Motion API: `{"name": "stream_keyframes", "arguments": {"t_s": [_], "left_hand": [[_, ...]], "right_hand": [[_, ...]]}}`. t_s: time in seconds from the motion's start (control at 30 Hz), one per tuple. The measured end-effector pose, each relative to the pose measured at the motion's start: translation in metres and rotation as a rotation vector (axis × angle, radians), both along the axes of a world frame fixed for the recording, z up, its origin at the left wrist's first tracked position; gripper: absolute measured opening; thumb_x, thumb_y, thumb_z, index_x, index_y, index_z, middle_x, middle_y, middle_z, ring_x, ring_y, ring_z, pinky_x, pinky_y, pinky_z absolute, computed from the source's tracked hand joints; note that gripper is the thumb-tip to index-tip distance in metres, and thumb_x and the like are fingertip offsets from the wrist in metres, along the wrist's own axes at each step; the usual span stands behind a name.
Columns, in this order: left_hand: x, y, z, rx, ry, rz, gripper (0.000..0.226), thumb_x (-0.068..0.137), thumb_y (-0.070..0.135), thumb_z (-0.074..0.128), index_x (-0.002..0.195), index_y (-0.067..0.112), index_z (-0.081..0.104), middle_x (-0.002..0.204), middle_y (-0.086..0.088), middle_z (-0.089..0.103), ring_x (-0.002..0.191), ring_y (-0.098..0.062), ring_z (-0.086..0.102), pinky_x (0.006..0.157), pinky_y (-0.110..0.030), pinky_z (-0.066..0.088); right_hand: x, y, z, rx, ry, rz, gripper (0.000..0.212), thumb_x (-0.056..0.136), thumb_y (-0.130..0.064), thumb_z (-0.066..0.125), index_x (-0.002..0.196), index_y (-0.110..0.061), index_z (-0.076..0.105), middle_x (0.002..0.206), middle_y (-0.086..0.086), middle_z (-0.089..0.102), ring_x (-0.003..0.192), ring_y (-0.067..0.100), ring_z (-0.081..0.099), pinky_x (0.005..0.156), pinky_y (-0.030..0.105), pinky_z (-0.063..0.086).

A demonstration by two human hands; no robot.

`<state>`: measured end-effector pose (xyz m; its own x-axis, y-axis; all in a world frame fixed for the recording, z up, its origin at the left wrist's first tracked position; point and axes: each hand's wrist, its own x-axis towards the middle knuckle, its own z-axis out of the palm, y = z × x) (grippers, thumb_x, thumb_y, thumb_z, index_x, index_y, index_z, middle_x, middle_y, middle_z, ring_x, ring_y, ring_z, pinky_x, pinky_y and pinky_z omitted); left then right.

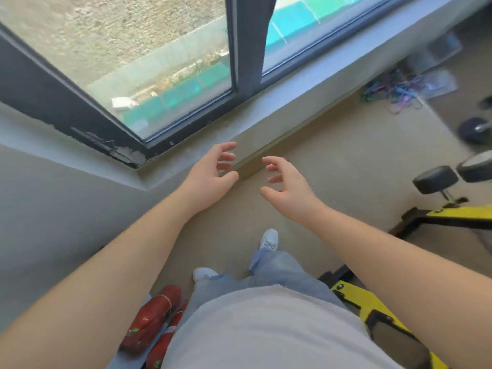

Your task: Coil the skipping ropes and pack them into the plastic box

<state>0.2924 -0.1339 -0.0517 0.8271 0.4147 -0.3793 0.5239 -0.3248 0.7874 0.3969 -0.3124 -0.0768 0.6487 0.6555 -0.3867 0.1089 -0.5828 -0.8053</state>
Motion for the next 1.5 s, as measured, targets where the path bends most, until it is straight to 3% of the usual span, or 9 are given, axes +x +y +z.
{"name": "stream_keyframes", "arguments": {"t_s": [0.27, 0.53, 0.9, 1.1, 1.23, 1.37, 1.5], "left_hand": [[0.127, -0.054, -0.002, -0.008, 0.033, -0.201, 0.055, 0.091, 0.023, 0.058, 0.140, 0.039, 0.043, 0.130, 0.011, 0.057, 0.119, -0.006, 0.057, 0.103, -0.035, 0.046], [0.274, -0.090, -0.006, 0.004, 0.025, -0.467, 0.055, 0.091, 0.022, 0.059, 0.141, 0.038, 0.042, 0.130, 0.012, 0.056, 0.121, -0.004, 0.055, 0.103, -0.033, 0.045], [0.505, -0.140, -0.015, -0.045, -0.031, -0.833, 0.055, 0.091, 0.016, 0.061, 0.138, 0.038, 0.045, 0.126, 0.010, 0.059, 0.115, -0.004, 0.057, 0.092, -0.025, 0.043], [0.616, -0.144, 0.000, -0.094, -0.039, -0.953, 0.051, 0.091, 0.013, 0.059, 0.137, 0.032, 0.049, 0.122, 0.008, 0.060, 0.110, -0.006, 0.061, 0.097, -0.033, 0.049], [0.673, -0.150, 0.002, -0.109, -0.008, -0.963, 0.046, 0.089, 0.017, 0.059, 0.129, 0.038, 0.052, 0.117, 0.012, 0.062, 0.105, -0.009, 0.064, 0.092, -0.034, 0.053], [0.712, -0.165, -0.004, -0.082, 0.038, -0.992, 0.048, 0.093, 0.013, 0.057, 0.135, 0.036, 0.049, 0.120, 0.012, 0.061, 0.106, -0.005, 0.063, 0.089, -0.027, 0.050], [0.751, -0.190, -0.015, -0.053, 0.081, -1.020, 0.052, 0.093, 0.012, 0.055, 0.140, 0.032, 0.046, 0.125, 0.009, 0.059, 0.109, -0.010, 0.062, 0.093, -0.030, 0.050]], "right_hand": [[0.082, -0.084, -0.016, 0.015, 0.004, -0.275, 0.060, 0.087, -0.012, 0.066, 0.142, -0.027, 0.045, 0.127, -0.002, 0.046, 0.109, 0.013, 0.054, 0.095, 0.037, 0.050], [0.163, -0.138, -0.026, -0.005, 0.007, -0.578, 0.060, 0.086, -0.014, 0.069, 0.139, -0.027, 0.046, 0.125, -0.007, 0.045, 0.108, 0.011, 0.053, 0.097, 0.045, 0.051], [0.310, -0.169, -0.023, -0.048, -0.020, -0.971, 0.062, 0.089, -0.014, 0.068, 0.144, -0.024, 0.044, 0.135, 0.001, 0.046, 0.112, 0.010, 0.053, 0.101, 0.036, 0.048], [0.401, -0.161, -0.002, -0.087, -0.048, -1.065, 0.057, 0.089, -0.014, 0.068, 0.142, -0.023, 0.047, 0.131, 0.001, 0.051, 0.110, 0.014, 0.057, 0.097, 0.028, 0.046], [0.450, -0.168, 0.006, -0.108, -0.059, -1.132, 0.055, 0.090, -0.015, 0.068, 0.141, -0.021, 0.048, 0.129, 0.001, 0.052, 0.109, 0.014, 0.058, 0.093, 0.024, 0.041], [0.496, -0.187, 0.005, -0.112, 0.040, -1.166, 0.053, 0.091, -0.018, 0.066, 0.140, -0.022, 0.049, 0.129, 0.000, 0.053, 0.109, 0.015, 0.058, 0.093, 0.027, 0.043], [0.549, -0.220, -0.005, -0.149, 0.157, -1.179, 0.053, 0.091, -0.020, 0.064, 0.141, -0.023, 0.048, 0.130, -0.002, 0.053, 0.107, 0.013, 0.055, 0.087, 0.024, 0.035]]}}
